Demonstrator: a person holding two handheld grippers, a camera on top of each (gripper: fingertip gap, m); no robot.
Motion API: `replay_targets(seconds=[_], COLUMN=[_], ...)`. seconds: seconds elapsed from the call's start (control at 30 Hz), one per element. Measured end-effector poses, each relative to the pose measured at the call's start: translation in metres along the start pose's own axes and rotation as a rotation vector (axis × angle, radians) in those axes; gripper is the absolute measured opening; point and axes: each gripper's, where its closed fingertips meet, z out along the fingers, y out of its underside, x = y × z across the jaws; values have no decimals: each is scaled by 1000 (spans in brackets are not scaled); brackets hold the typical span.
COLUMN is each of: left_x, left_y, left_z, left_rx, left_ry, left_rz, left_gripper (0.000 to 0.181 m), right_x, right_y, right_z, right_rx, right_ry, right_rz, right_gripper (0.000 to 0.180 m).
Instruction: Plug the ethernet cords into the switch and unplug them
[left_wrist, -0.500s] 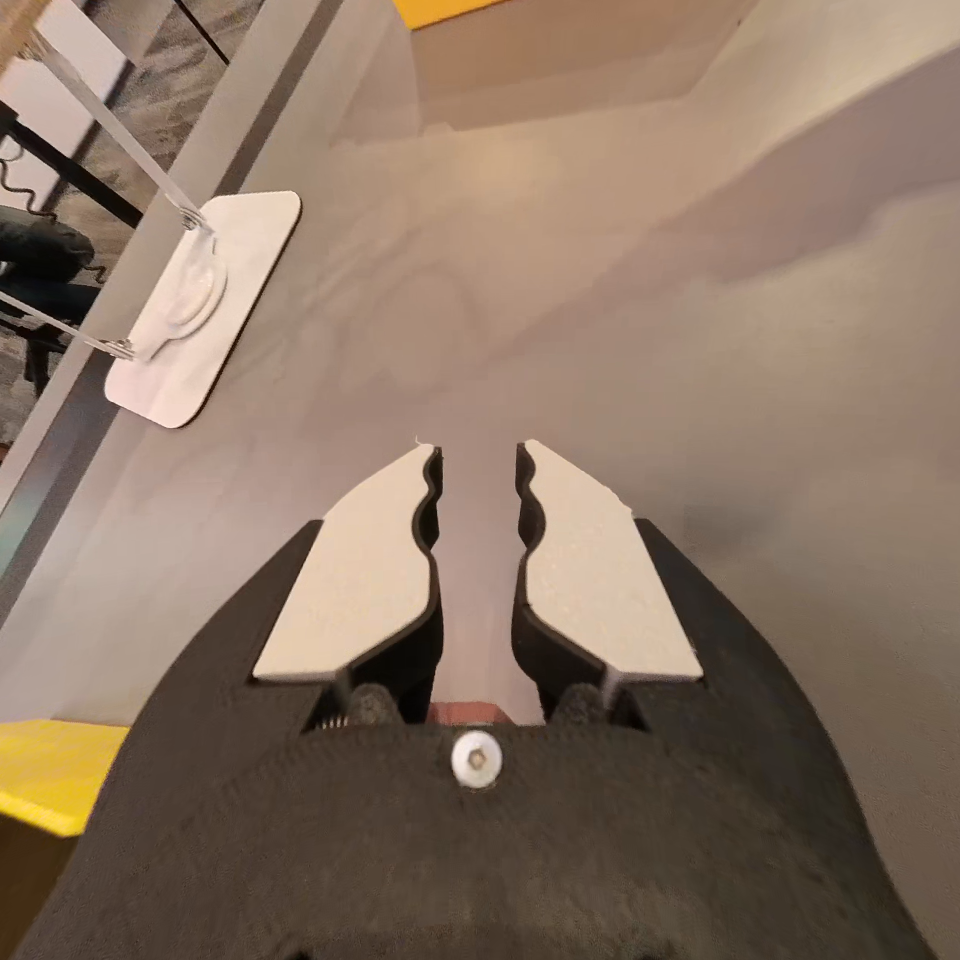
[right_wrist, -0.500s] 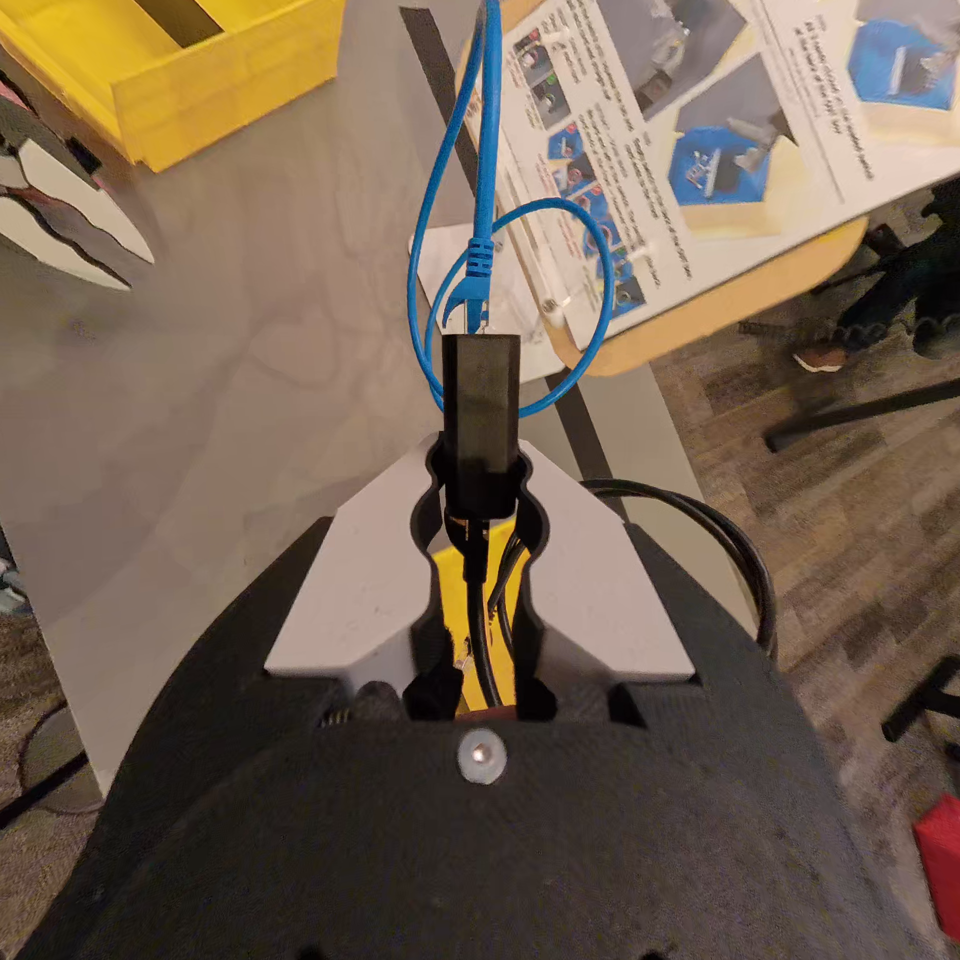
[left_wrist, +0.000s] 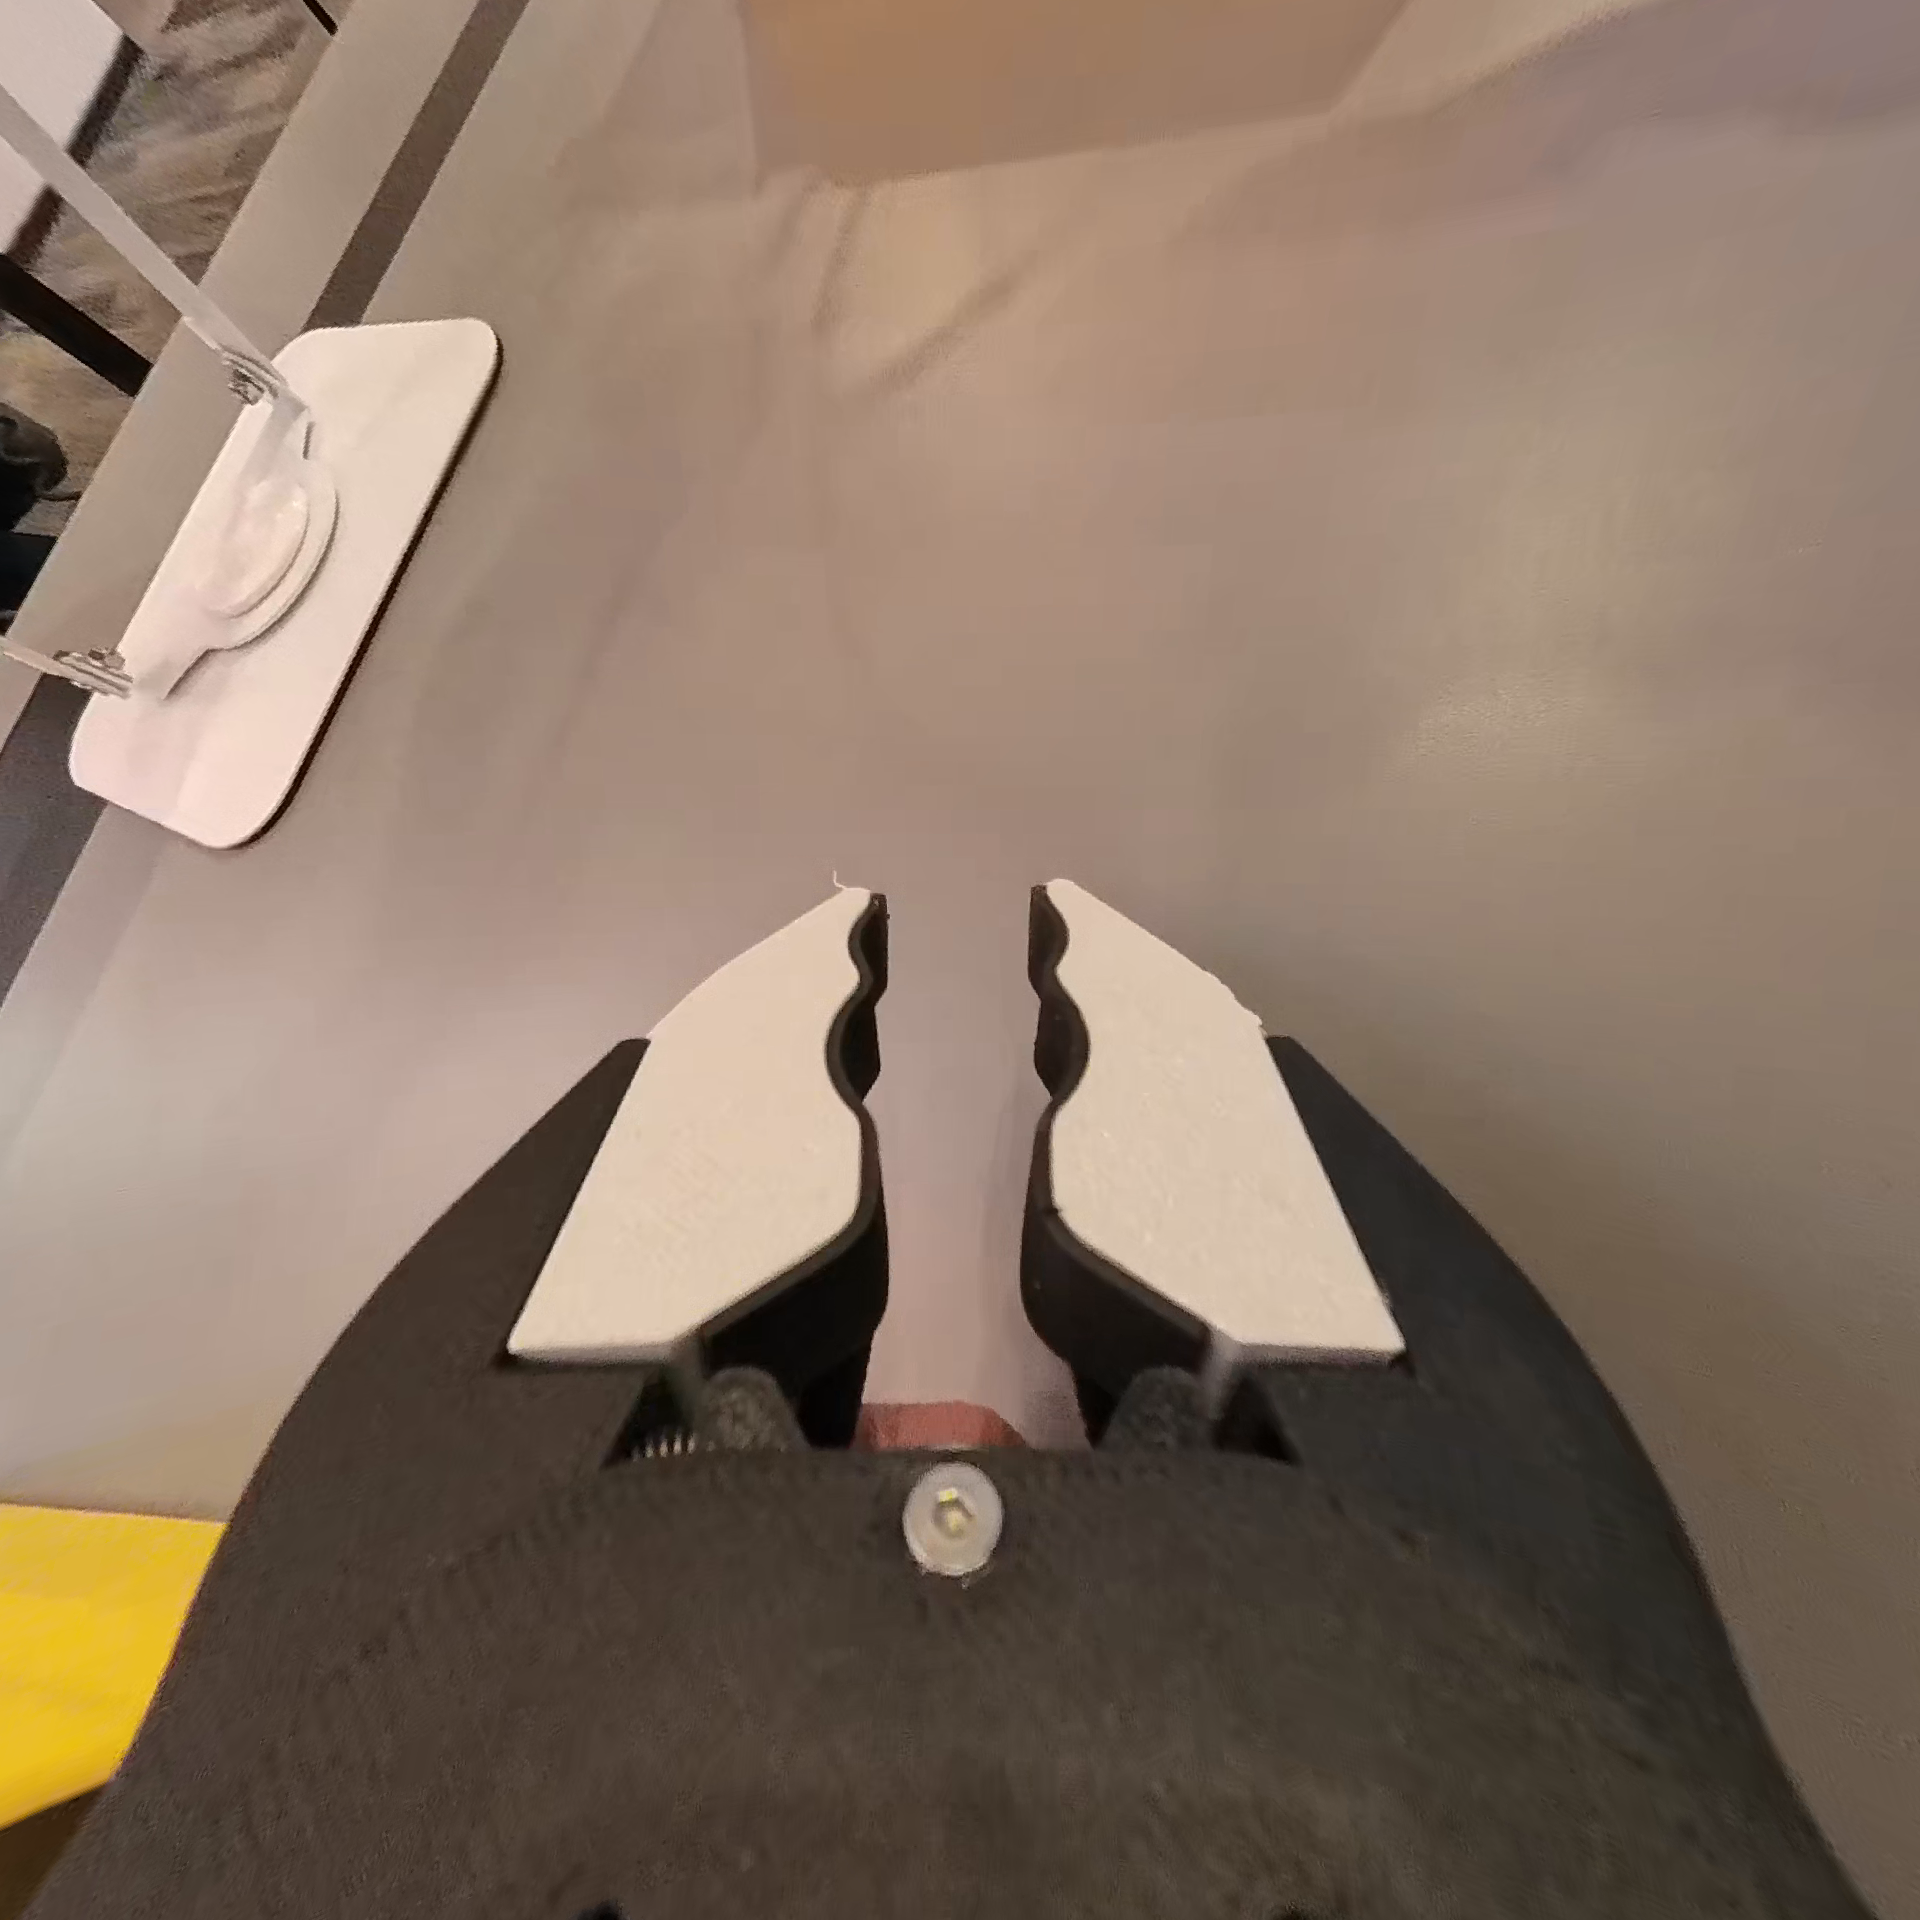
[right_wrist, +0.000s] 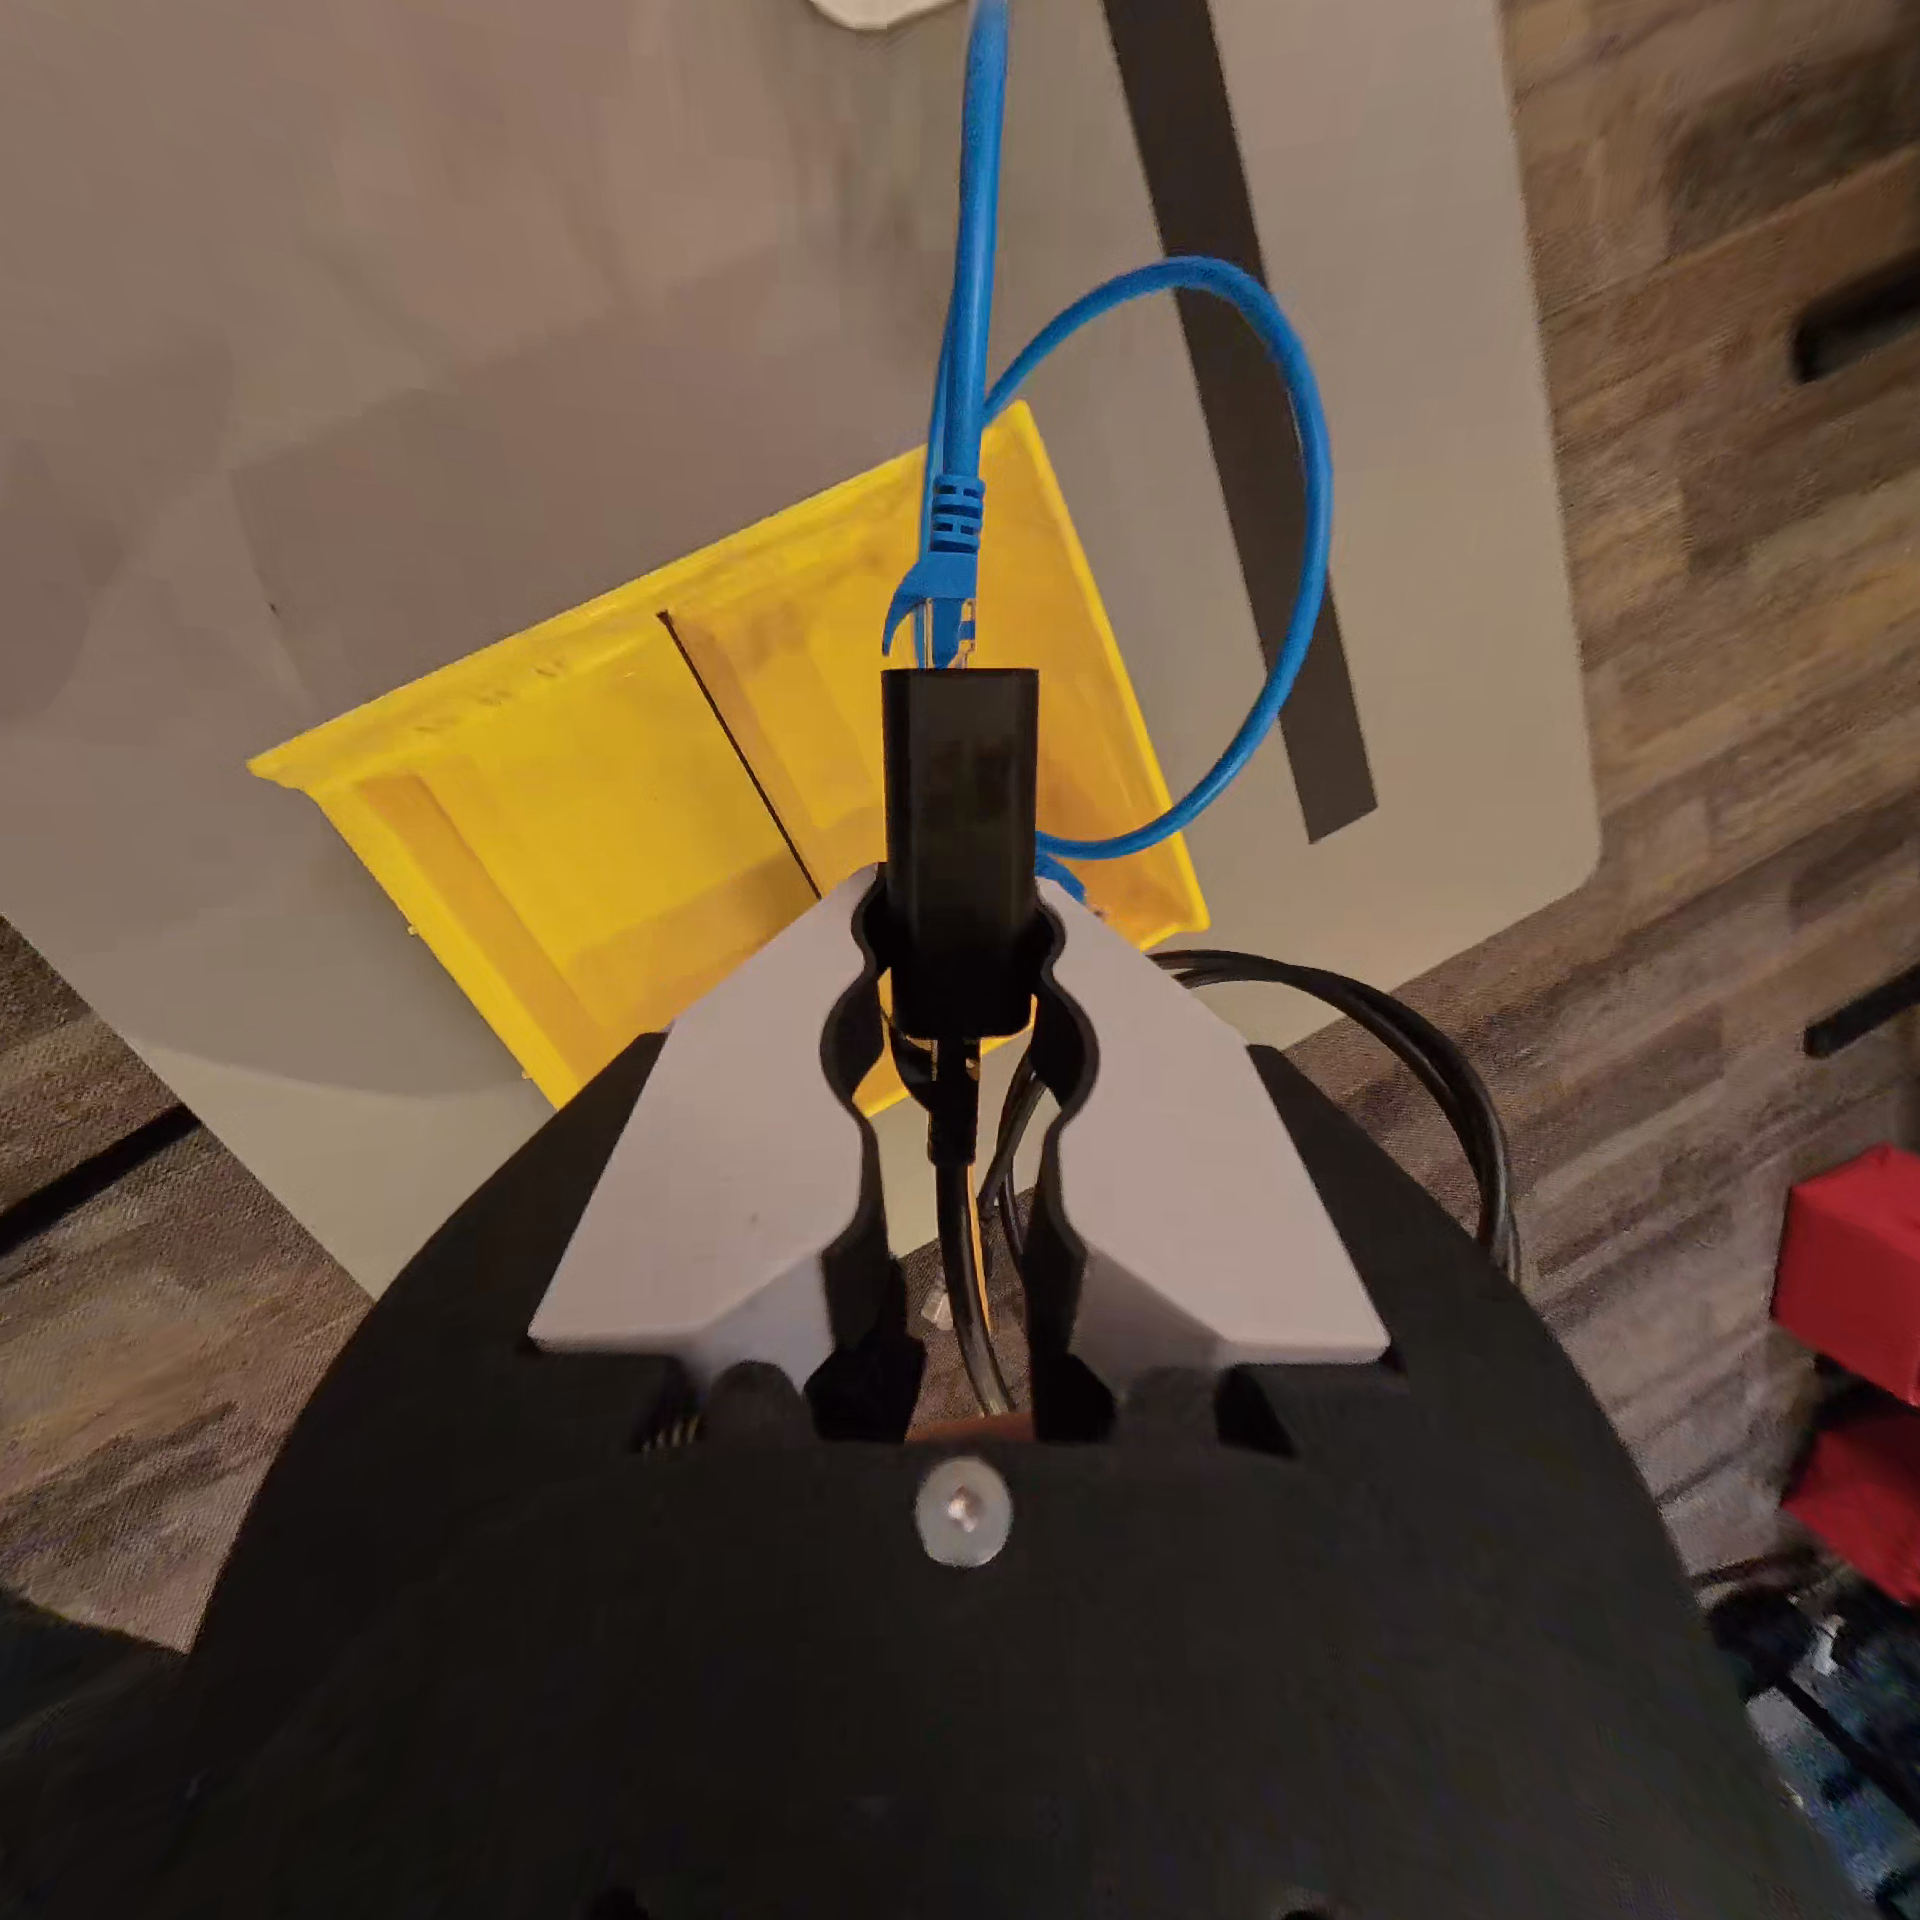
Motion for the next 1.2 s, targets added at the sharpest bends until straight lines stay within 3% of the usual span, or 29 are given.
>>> replay_targets(seconds=[0.27,0.67,1.2], left_x=[5,9,9], left_y=[5,9,13], left_z=[4,7,9], left_rx=[-12,-19,-30], left_ry=[22,44,54], left_rz=[-4,-10,-2], left_gripper=[26,26,26], right_x=[-11,-4,-28], right_y=[-21,21,49], right_z=[55,151,231], right_rx=[109,60,-304], right_ry=[-184,-245,-343], right_rz=[65,190,54], right_gripper=[22,22,23])
